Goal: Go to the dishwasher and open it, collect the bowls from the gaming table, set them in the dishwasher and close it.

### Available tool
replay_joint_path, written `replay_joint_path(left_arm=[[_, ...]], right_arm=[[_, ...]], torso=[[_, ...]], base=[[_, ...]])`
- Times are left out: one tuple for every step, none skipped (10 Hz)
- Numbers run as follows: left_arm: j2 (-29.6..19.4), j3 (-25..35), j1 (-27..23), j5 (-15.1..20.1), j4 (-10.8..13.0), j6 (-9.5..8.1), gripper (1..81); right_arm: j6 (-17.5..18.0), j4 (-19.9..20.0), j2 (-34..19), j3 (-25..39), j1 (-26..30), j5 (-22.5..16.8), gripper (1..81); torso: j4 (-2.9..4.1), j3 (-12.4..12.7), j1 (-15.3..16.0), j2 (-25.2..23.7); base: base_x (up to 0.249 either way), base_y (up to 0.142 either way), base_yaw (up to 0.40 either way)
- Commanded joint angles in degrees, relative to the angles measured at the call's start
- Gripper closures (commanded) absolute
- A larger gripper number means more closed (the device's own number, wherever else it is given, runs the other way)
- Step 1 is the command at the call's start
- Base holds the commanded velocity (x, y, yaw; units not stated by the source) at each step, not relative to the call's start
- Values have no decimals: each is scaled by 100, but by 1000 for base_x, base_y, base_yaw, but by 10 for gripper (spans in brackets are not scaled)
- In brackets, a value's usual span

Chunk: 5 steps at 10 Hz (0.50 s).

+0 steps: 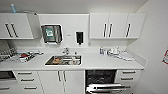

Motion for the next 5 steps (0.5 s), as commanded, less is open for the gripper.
replay_joint_path(left_arm=[[-35, 51, -267, 222, 51, 19, 811], [-26, 51, -276, 222, 51, 19, 811], [-35, 51, -276, 222, 60, 19, 811], [-35, 51, -276, 222, 60, 19, 811], [-35, 51, -268, 222, 60, 19, 811]], right_arm=[[-11, -49, -101, -17, 211, -254, 811], [-11, -49, -101, -17, 203, -254, 811], [-11, -49, -101, -17, 203, -254, 811], [-11, -49, -92, -17, 194, -254, 811], [-11, -49, -92, -17, 194, -245, 811]], torso=[[0, 2, 7, 0], [0, 0, 7, 2], [0, -5, 19, 9], [0, -2, 13, 6], [0, 0, 7, -2]], base=[[160, 0, 0], [158, 0, 0], [158, 0, 0], [157, 0, 0], [148, 0, 0]])
